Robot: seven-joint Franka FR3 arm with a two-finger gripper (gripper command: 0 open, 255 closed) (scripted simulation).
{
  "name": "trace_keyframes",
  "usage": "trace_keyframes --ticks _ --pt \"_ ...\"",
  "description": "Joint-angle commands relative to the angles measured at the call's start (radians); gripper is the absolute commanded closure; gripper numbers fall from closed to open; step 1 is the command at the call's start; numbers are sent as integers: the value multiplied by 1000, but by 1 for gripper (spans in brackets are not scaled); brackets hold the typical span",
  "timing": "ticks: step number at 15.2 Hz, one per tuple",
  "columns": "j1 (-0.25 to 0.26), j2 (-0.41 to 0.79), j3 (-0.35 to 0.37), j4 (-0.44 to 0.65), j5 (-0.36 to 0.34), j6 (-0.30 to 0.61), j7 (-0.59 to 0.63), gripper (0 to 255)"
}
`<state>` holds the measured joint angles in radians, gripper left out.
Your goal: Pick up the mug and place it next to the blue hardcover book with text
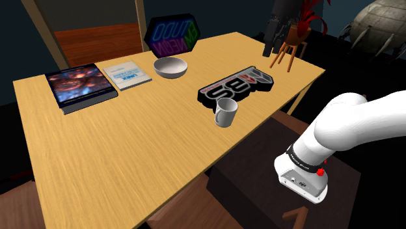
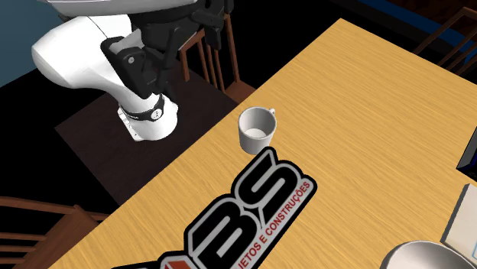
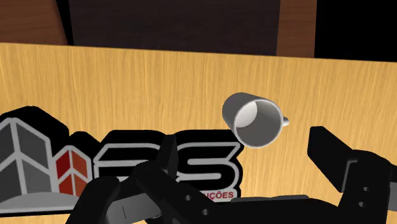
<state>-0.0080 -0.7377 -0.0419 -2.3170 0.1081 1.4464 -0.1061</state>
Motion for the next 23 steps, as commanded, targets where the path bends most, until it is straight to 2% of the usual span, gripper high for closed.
trace_keyframes --ticks 1,9,17,23 --pt "0 0 0 0 0 0 0 0" --pt "26 -10 89 -265 23 329 35 0" --pt "56 126 188 -441 47 710 79 0" --pt "60 184 201 -486 56 816 80 0"
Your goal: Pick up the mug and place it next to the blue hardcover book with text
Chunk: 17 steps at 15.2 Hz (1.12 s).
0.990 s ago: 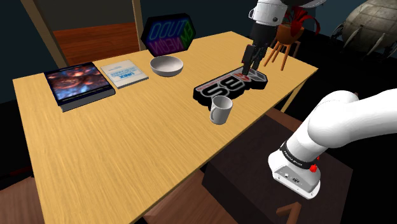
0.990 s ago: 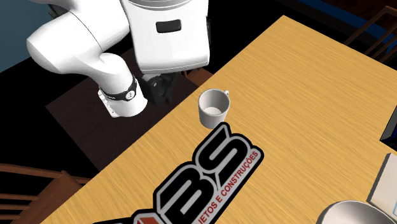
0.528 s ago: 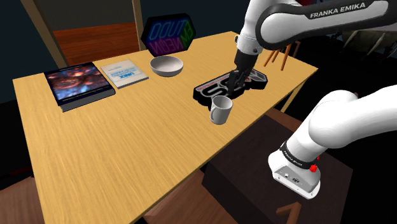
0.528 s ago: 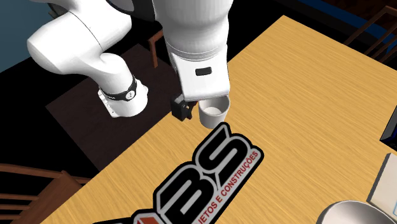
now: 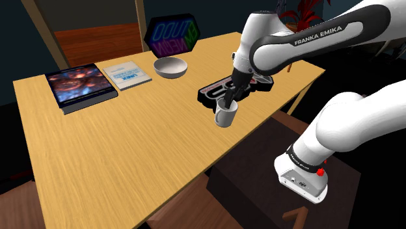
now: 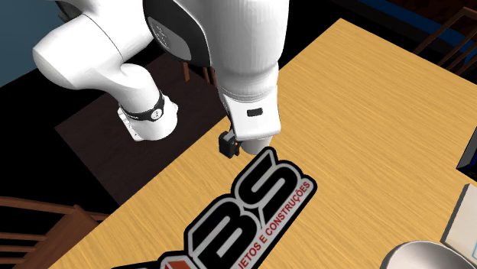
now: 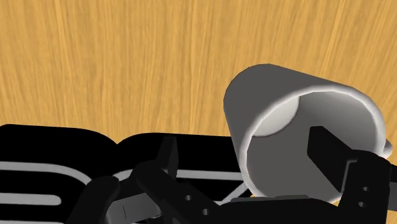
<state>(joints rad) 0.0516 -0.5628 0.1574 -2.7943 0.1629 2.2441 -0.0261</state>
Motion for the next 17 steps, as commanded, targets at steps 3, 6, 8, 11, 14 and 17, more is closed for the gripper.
trace_keyframes --ticks 3,6,8,11,14,17 --pt "2 37 6 -26 6 65 -1 0" --pt "2 37 6 -26 6 65 -1 0" --pt "2 37 6 -26 6 65 -1 0" --pt "2 37 6 -26 6 65 -1 255" --pt "2 37 6 -26 6 65 -1 255" --pt "2 37 6 -26 6 65 -1 255"
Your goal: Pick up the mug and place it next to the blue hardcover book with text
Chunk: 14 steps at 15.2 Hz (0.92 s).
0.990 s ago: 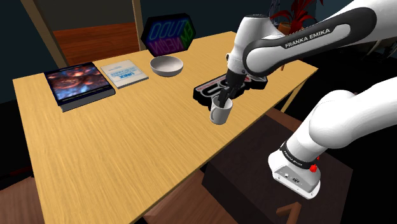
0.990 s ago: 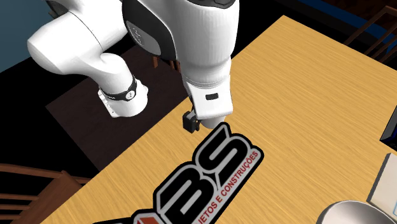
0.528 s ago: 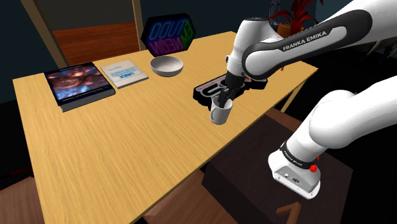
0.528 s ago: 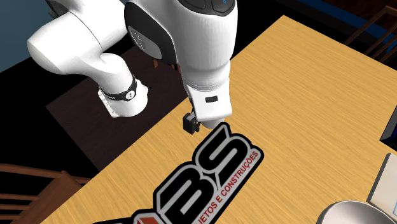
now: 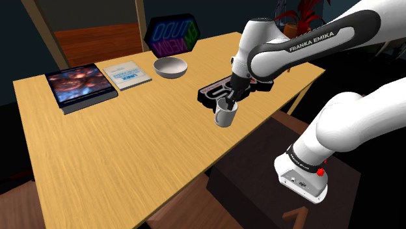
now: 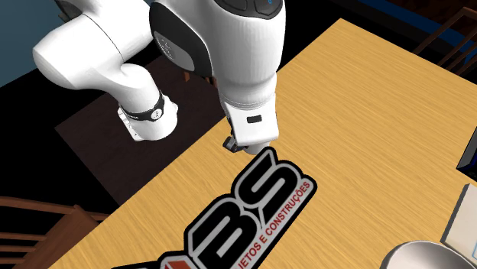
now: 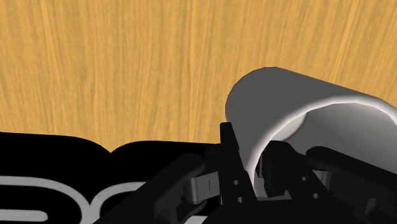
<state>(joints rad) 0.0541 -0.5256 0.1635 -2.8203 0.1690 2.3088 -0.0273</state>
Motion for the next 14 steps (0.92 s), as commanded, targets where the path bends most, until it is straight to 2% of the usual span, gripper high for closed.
trace_keyframes --ticks 1,3,14 --pt "0 0 0 0 0 0 0 255" --pt "0 0 0 0 0 0 0 255" --pt "-5 -100 -15 90 -16 -190 9 255"
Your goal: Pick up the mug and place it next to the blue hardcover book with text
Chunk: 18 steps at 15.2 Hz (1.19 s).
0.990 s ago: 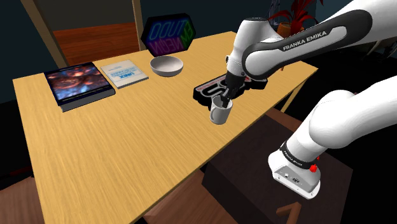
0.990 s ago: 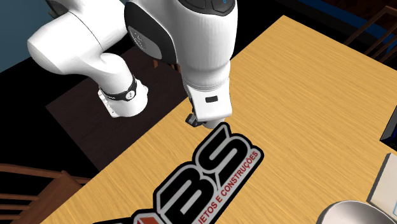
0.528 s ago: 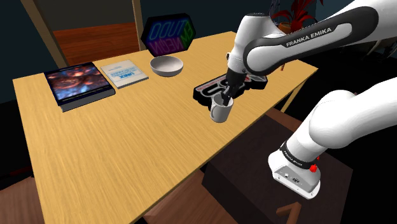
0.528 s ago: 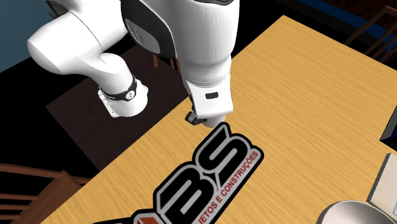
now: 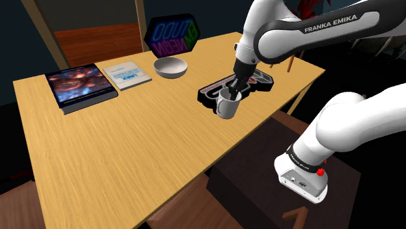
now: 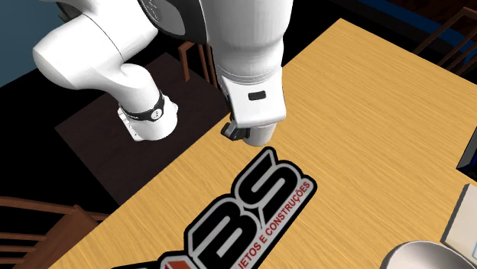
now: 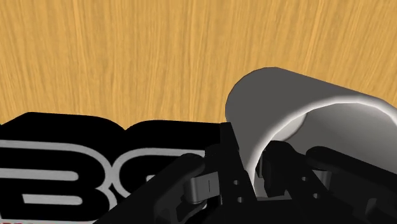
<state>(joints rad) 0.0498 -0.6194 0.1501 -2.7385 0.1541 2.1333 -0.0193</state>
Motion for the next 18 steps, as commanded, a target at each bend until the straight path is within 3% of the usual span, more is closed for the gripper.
trace_keyframes --ticks 1,18 --pt "-1 -13 -2 18 -3 -31 2 255" --pt "-8 -74 -23 210 -24 -284 14 255"
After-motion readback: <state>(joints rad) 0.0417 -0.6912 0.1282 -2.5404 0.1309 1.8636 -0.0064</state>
